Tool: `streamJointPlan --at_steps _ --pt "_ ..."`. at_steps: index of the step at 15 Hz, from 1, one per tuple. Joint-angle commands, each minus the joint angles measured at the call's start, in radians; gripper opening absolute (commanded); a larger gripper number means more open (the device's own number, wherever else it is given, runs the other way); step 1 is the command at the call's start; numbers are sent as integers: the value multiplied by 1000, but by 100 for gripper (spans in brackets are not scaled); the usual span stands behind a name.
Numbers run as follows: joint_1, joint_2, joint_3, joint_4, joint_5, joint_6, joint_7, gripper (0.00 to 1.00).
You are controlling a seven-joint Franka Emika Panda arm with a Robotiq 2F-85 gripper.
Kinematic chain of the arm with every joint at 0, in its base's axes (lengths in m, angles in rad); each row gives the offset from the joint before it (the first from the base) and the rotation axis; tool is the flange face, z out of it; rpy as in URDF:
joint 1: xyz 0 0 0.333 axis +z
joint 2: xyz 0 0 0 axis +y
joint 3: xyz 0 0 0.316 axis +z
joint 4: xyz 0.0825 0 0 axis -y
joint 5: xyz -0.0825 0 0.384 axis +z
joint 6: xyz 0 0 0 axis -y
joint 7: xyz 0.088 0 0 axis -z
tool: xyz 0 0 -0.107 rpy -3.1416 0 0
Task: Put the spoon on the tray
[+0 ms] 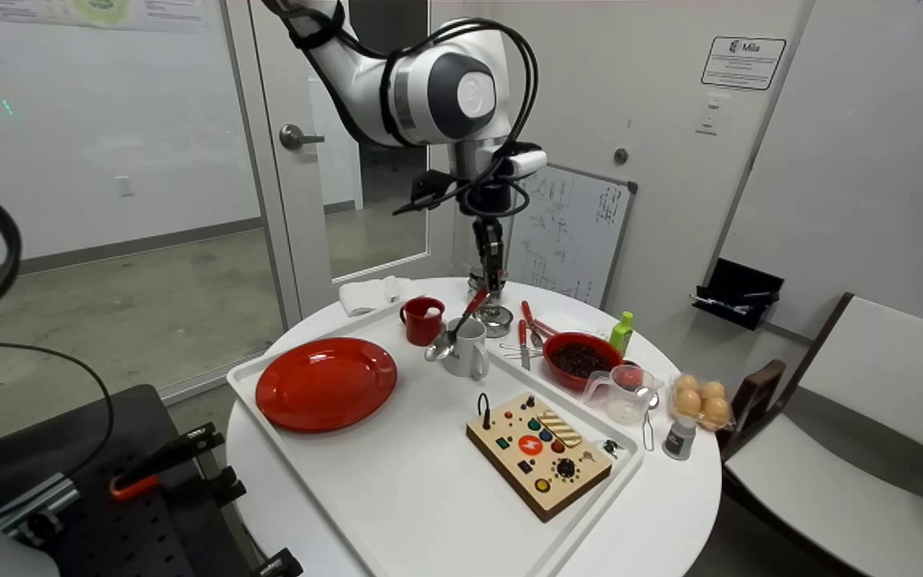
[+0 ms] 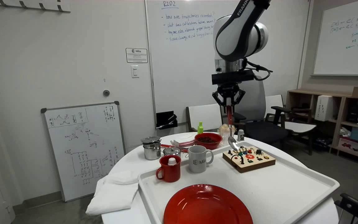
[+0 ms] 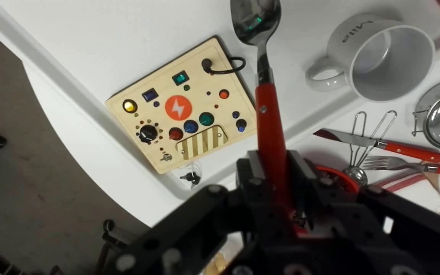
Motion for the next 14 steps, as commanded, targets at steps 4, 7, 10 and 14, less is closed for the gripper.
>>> streamJointPlan --at_steps 4,7,10,14 --pt "-27 11 30 11 -13 -11 34 14" --pt "-58 48 42 6 50 -17 96 14" --pt "-73 95 38 8 81 -34 187 14" --pt "-144 158 84 17 182 -33 194 14"
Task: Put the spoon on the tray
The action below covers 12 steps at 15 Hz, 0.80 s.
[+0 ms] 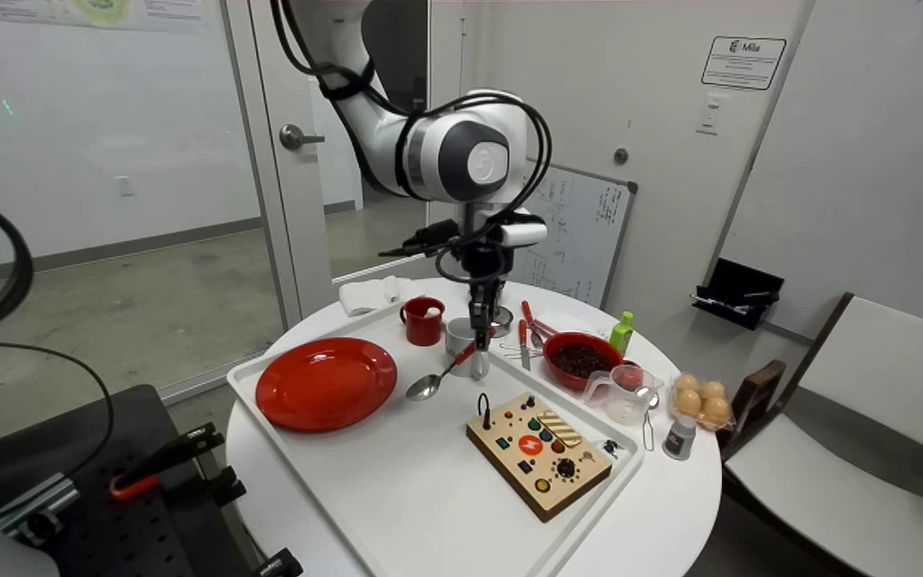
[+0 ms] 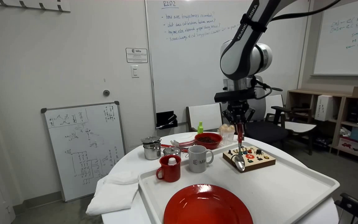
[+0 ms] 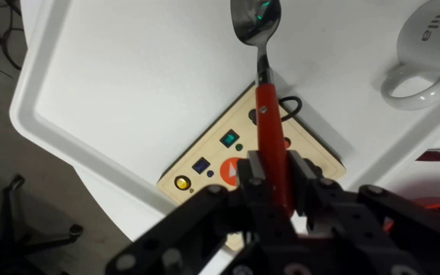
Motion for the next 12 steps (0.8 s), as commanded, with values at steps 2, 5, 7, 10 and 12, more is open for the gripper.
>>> streamJointPlan --at_steps 2,5,7,10,12 --pt "-32 29 24 4 50 -2 0 19" --pt "-44 47 30 8 66 -1 -1 19" --pt "-44 47 31 10 68 -1 -1 14" --pt "-123 59 94 4 240 -13 -6 14" --pt "-155 79 112 -2 329 2 -4 14"
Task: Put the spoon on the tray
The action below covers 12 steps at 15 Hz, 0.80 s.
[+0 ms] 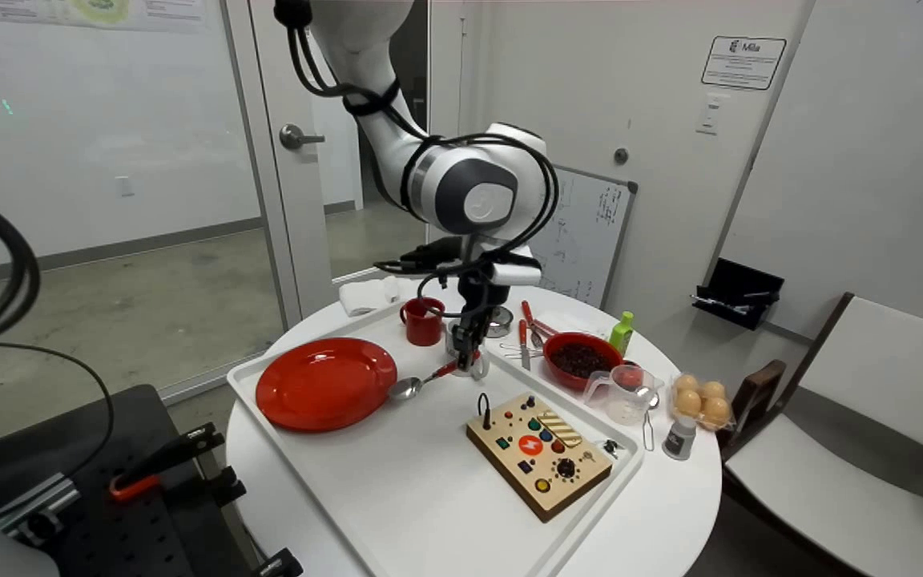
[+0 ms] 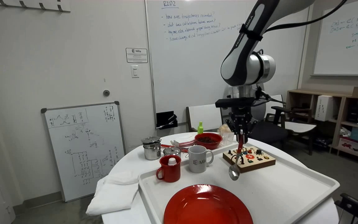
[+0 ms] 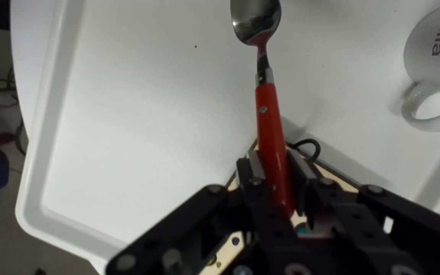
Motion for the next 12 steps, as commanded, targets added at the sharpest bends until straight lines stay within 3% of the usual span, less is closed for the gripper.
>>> streamJointPlan --at_steps 1,8,12 --pt "-74 31 46 -8 160 16 0 14" --pt "-173 59 101 -62 465 132 -3 14" --pt "-169 45 109 -136 551 213 -24 14"
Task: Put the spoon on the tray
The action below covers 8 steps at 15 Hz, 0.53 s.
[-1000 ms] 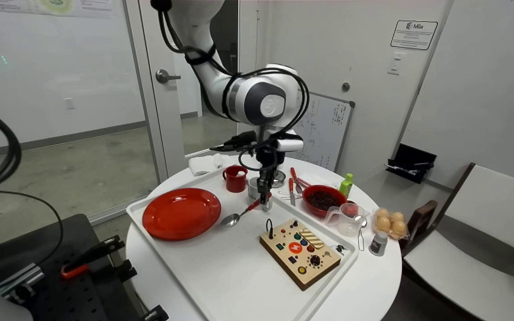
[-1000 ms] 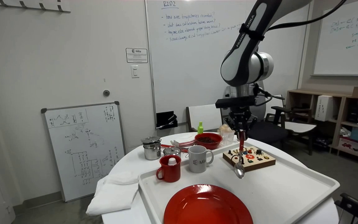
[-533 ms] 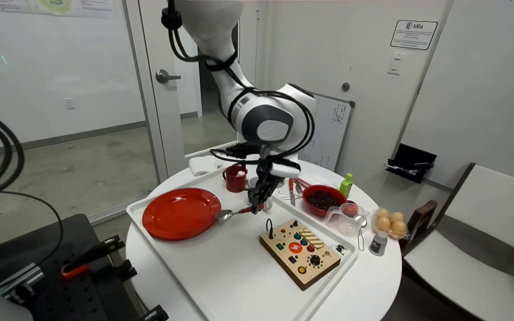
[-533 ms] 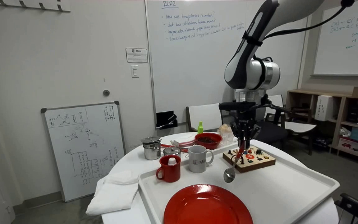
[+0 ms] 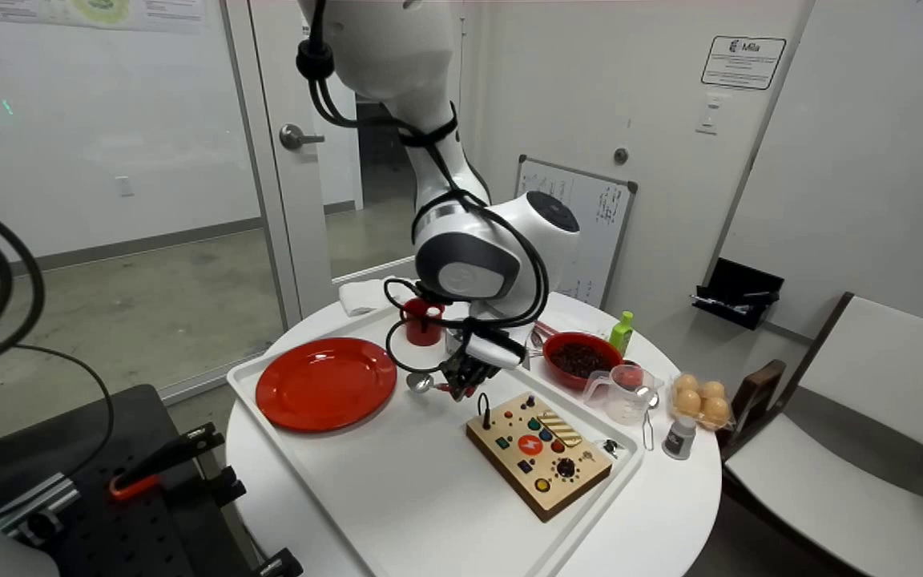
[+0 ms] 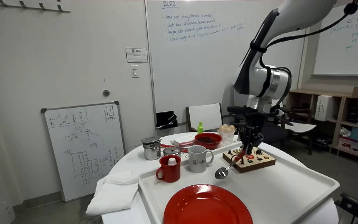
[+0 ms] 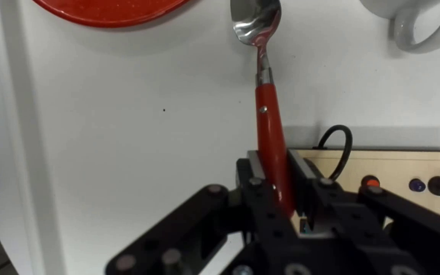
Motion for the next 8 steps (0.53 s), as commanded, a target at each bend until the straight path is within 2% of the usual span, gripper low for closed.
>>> streamJointPlan --at_steps 1,3,8 --pt "-4 -19 25 -75 80 61 -33 14" --pt "-19 -1 42 -84 123 37 -47 14" --pt "1 41 33 -79 220 53 -44 14"
